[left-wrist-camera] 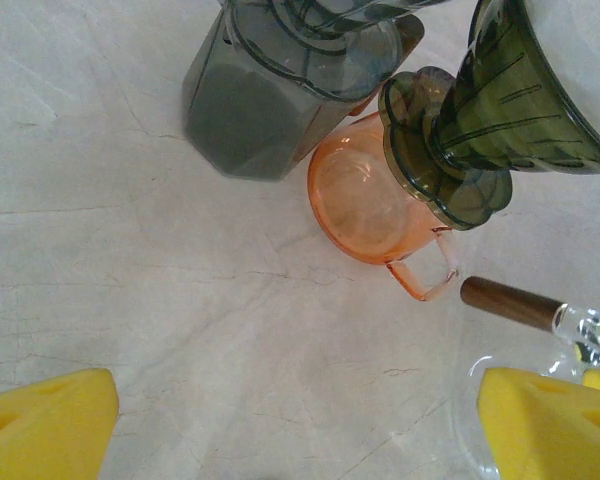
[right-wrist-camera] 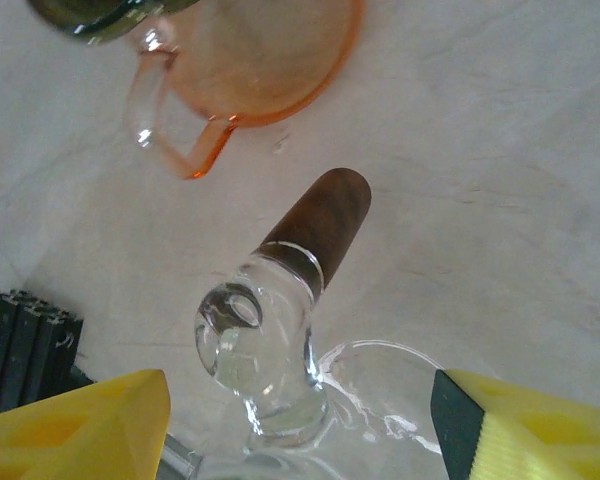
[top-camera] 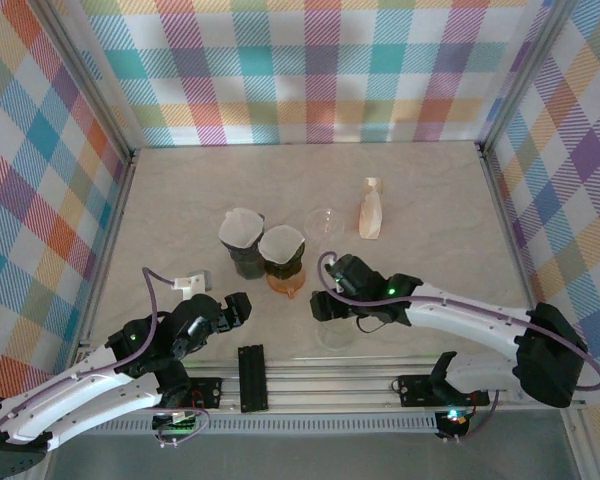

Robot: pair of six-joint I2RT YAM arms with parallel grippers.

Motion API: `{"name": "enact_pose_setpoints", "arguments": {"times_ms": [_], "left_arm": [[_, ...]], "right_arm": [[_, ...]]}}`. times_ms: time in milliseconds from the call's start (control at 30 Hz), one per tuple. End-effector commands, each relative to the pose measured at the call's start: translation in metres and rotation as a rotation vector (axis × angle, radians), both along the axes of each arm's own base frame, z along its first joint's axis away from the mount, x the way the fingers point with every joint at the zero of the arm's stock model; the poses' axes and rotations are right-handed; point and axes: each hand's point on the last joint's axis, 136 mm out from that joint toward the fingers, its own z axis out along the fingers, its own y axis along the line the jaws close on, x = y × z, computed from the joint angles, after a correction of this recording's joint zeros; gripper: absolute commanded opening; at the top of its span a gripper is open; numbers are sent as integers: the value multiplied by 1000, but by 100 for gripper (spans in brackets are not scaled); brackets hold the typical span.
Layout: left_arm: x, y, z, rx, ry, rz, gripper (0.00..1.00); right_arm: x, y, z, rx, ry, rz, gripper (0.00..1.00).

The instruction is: Place the coffee filter in the dripper

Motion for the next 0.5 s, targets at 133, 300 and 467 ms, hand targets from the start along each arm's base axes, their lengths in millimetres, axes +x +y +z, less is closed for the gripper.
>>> {"name": "enact_pose_setpoints", "arguments": {"times_ms": [133, 300, 467], "left_arm": [[2, 6, 4, 2, -13, 26, 93], [1, 6, 6, -9, -21, 22, 93], [1, 4, 4, -19, -18, 20, 93]], "right_arm": [[12, -8, 23, -23, -92, -66, 81], [40, -40, 52, 6, -170, -202, 84], [90, -69, 63, 64, -171, -378, 82]]}}
